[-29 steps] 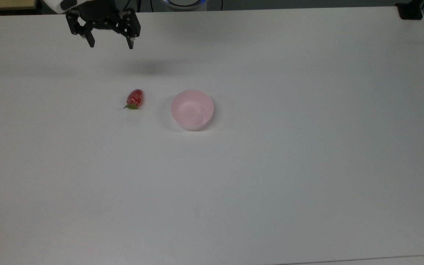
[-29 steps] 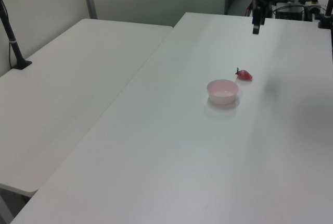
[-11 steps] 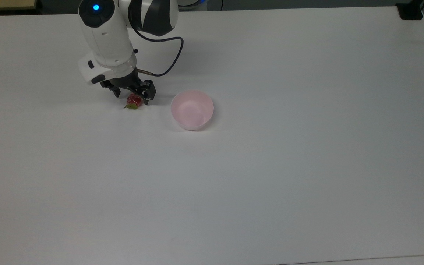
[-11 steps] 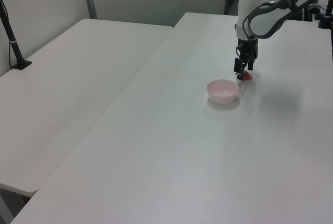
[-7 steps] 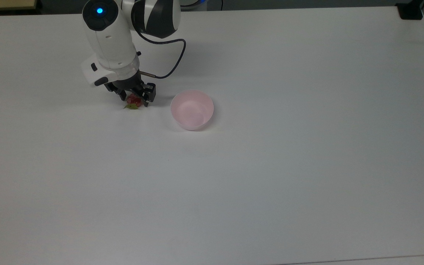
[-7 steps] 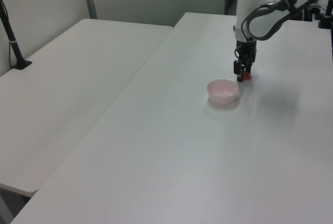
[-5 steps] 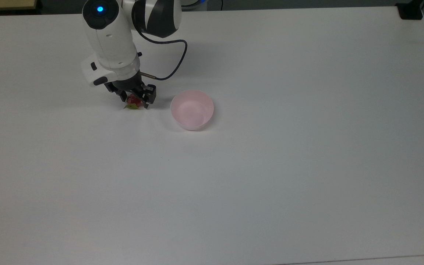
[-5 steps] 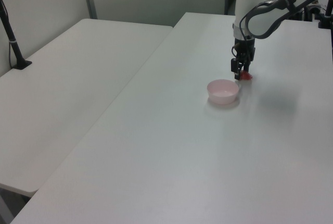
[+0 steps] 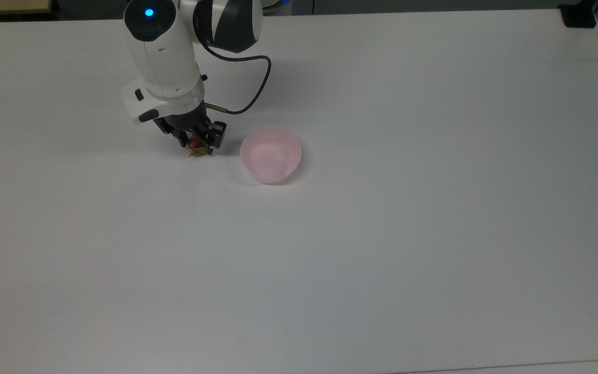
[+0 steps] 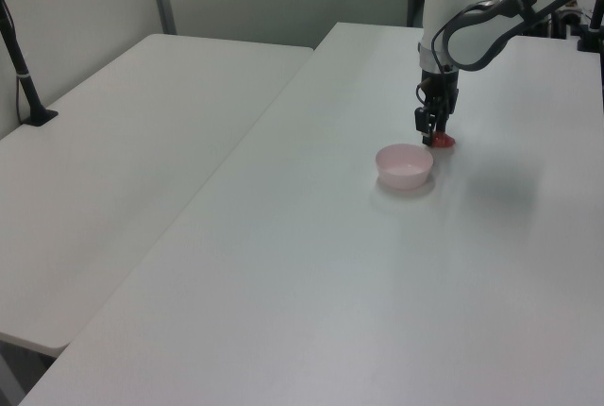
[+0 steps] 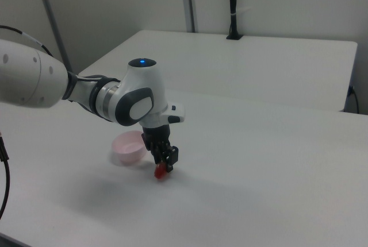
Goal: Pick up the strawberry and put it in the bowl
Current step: 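Lift the strawberry and carry it over the pink bowl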
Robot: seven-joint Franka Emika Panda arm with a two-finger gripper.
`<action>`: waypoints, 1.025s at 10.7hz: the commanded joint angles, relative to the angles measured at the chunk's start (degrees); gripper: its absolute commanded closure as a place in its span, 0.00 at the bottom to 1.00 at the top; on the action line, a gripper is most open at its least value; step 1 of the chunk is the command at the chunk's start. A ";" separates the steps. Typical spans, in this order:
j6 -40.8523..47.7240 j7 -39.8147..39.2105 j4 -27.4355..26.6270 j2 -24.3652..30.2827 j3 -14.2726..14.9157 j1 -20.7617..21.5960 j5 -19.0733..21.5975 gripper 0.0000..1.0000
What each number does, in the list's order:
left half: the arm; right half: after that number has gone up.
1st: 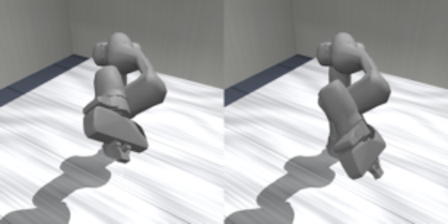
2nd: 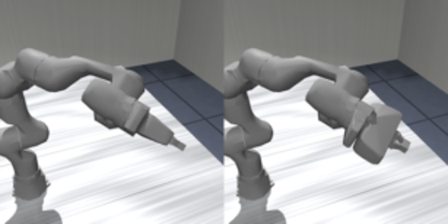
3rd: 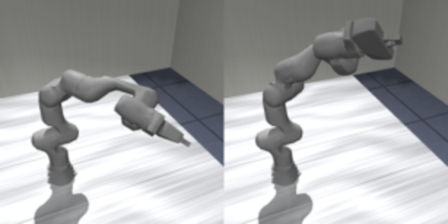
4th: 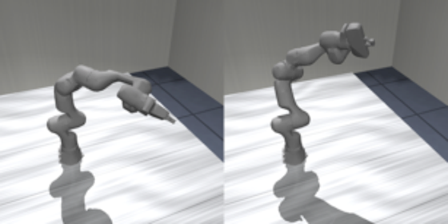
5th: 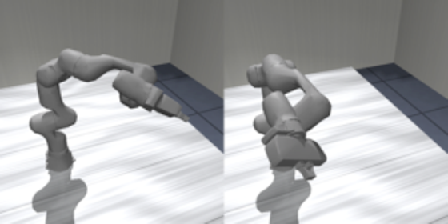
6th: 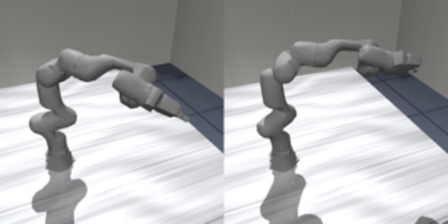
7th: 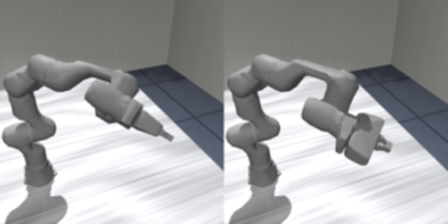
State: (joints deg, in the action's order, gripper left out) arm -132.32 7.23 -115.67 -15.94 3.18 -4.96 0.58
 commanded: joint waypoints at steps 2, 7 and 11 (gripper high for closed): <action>1.62 -2.21 0.00 0.04 -0.02 0.39 -0.93 0.20; 1.80 -2.39 -0.17 -0.05 -0.63 0.48 -3.12 0.48; 3.55 -2.39 0.53 0.82 -0.81 0.39 -3.12 0.65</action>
State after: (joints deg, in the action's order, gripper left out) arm -131.77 5.31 -115.73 -16.21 2.34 -4.96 -1.83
